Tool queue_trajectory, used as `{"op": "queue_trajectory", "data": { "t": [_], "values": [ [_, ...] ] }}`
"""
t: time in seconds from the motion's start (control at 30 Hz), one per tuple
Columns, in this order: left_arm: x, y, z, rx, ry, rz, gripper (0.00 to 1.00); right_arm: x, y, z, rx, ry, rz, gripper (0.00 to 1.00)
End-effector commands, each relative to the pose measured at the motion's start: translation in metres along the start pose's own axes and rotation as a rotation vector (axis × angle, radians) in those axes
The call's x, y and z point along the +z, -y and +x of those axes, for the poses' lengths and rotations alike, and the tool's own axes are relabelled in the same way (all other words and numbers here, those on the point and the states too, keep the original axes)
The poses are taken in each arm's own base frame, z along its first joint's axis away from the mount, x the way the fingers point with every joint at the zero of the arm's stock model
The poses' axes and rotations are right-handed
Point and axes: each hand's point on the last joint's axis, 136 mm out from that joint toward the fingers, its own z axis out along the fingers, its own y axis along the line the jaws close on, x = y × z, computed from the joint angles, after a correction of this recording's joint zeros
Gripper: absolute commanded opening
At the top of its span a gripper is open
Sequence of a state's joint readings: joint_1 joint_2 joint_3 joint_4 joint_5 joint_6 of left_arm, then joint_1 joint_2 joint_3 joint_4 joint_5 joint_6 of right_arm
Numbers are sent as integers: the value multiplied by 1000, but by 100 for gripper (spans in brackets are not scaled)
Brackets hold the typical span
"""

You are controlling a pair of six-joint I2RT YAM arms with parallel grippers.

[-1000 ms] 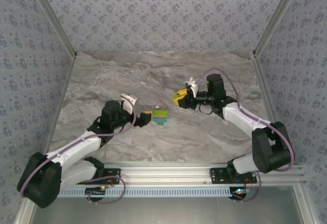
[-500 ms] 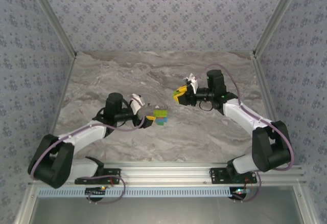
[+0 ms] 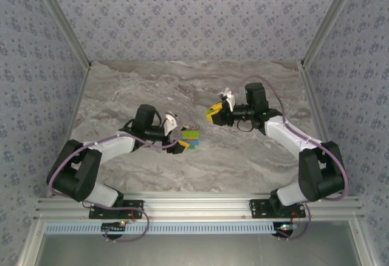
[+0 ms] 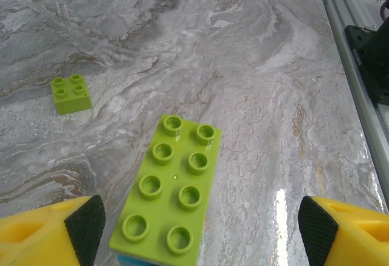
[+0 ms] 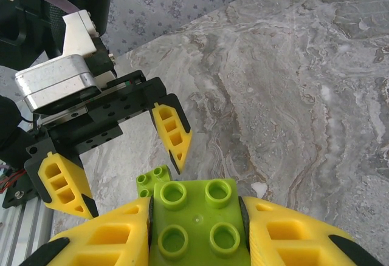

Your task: Assemble a carrot with lego

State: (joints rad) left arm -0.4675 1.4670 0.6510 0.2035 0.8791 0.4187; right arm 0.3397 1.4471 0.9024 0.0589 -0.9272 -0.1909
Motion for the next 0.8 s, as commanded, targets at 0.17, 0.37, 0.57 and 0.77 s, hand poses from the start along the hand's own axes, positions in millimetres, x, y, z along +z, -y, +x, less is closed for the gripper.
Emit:
{"op": "queue_trajectory", "data": {
  "t": [0.17,0.37,0.57,0.77],
  "values": [
    [12,-6,-5,40,-4,46,84,1,-1,-9,2,12,-37,28],
    [19,-12,-3,49,1,39,80,2,-1,-7,3,8,-41,28],
    [25,-14,-3,55,-7,42,75,3,-2,-6,7,4,-46,28],
    [30,-16,-2,51,-19,58,65,3,-3,-6,10,-1,-50,28]
  ]
}}
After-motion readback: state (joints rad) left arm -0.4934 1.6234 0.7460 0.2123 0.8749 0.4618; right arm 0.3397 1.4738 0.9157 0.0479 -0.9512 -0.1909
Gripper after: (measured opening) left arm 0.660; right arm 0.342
